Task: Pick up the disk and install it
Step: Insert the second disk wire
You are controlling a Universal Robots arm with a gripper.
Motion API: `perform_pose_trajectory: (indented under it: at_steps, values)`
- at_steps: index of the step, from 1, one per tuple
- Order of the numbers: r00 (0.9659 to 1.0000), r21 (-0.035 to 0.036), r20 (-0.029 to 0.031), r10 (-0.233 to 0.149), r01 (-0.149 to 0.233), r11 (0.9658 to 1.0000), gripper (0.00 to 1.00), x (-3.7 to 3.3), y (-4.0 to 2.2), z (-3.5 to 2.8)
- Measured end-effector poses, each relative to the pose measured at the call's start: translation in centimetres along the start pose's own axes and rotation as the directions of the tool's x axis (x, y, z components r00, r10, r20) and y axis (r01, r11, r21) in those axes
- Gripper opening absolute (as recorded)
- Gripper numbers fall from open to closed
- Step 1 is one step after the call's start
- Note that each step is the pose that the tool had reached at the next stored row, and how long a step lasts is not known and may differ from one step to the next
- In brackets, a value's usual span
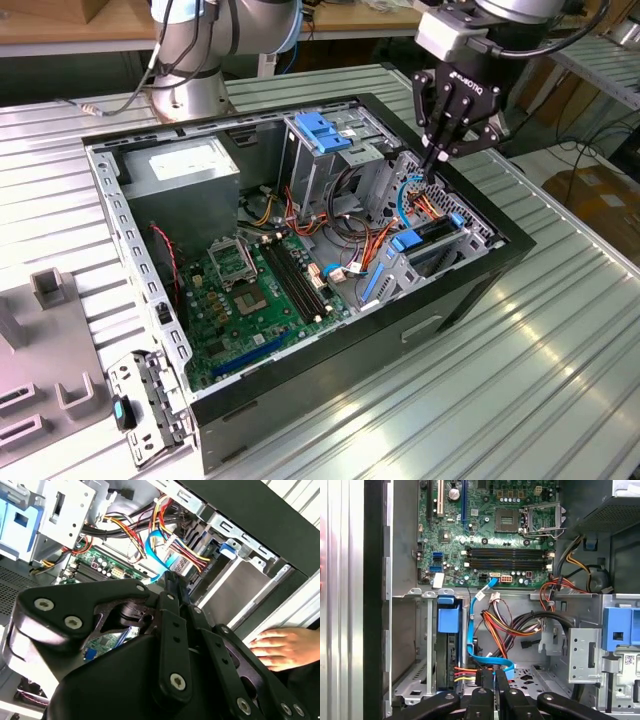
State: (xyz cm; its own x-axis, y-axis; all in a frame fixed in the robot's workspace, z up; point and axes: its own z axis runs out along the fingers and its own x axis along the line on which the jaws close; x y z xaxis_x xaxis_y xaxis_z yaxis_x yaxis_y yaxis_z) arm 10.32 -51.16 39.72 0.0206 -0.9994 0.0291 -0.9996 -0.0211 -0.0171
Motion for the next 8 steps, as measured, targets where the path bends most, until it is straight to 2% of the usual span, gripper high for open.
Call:
perform_pose_trajectory:
  at_steps: [1, 2, 3, 5, 7, 8]
  values:
    - [1.0000, -0.0001, -0.0065, 0.000, 0.000, 1.0000, 0.18, -0.11, 0.00, -0.01]
    - [0.9998, -0.0004, -0.0203, 0.000, 0.000, 1.0000, 0.18, -0.28, 0.00, -0.01]
    - [0.9994, -0.0007, -0.0333, -0.001, 0.001, 1.0000, 0.25, -0.45, -0.01, 0.00]
    - [0.9988, -0.0010, -0.0489, -0.001, 0.001, 1.0000, 0.25, -0.70, -0.01, 0.02]
    - [0.9974, -0.0015, -0.0727, -0.001, 0.001, 1.0000, 0.25, -0.96, -0.02, 0.11]
    - [0.9961, -0.0019, -0.0884, -0.002, 0.001, 1.0000, 0.25, -1.11, -0.02, 0.18]
